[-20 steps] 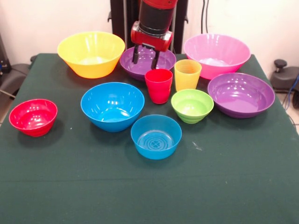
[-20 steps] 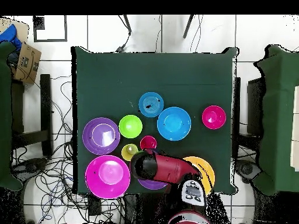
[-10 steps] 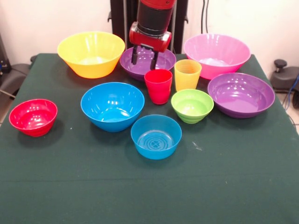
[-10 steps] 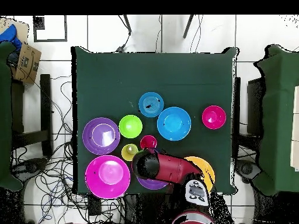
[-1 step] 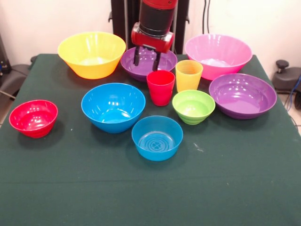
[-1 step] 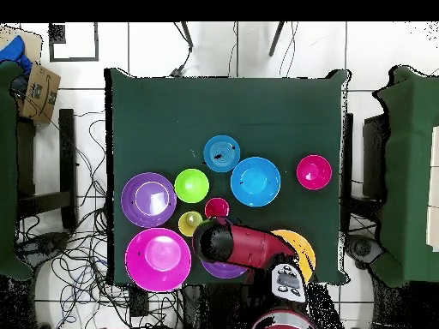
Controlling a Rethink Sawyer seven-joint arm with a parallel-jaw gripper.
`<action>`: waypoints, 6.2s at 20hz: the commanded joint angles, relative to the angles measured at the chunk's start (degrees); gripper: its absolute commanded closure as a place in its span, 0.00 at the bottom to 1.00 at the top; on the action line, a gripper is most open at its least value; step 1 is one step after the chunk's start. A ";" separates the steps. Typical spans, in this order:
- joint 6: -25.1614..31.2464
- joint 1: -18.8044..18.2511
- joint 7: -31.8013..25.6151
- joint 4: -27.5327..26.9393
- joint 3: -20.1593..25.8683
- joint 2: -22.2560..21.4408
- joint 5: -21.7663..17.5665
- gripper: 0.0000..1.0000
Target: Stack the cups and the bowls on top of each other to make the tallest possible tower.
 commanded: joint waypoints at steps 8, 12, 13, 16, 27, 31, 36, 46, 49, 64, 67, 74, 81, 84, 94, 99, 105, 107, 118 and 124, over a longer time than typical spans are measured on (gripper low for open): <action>-4.69 -3.47 10.15 -0.61 12.84 2.13 4.50 0.00; -3.83 -2.76 10.36 -1.67 12.31 2.14 4.92 0.00; -3.74 -2.52 10.40 -1.81 12.15 2.12 4.96 0.00; -3.25 -1.55 10.42 -2.52 11.12 2.26 5.19 0.00; 5.69 0.82 8.19 -6.03 8.39 1.81 6.76 0.00; 4.57 -0.87 7.95 -5.40 10.54 1.37 7.56 0.00; 9.56 1.33 7.82 -7.76 7.87 1.58 8.21 0.00; 7.08 2.59 7.62 -9.18 5.82 2.59 6.98 0.00; 6.66 3.16 7.84 -8.97 5.09 3.03 6.73 0.00; 3.35 8.85 9.33 -10.30 -1.34 9.13 6.41 0.00; 2.61 9.65 9.82 -10.10 -1.99 10.13 6.73 0.00; 0.01 10.59 10.72 -9.88 -2.42 11.39 7.57 0.00; -6.85 5.73 10.15 -7.11 2.82 10.55 6.76 0.00; -7.20 3.83 9.90 -6.23 4.90 9.63 6.94 0.00; -7.35 -2.63 9.63 -2.49 13.22 5.93 6.92 0.00; -4.77 -4.29 9.02 -2.22 15.24 4.92 7.40 0.00; -3.36 -4.80 8.70 -2.53 15.64 4.84 7.55 0.00; -2.10 -3.92 9.06 -2.86 14.48 4.84 8.04 1.00; 1.25 -1.23 8.52 -4.92 10.76 4.57 8.55 1.00; 4.43 -0.64 8.48 -5.87 9.75 3.18 9.08 1.00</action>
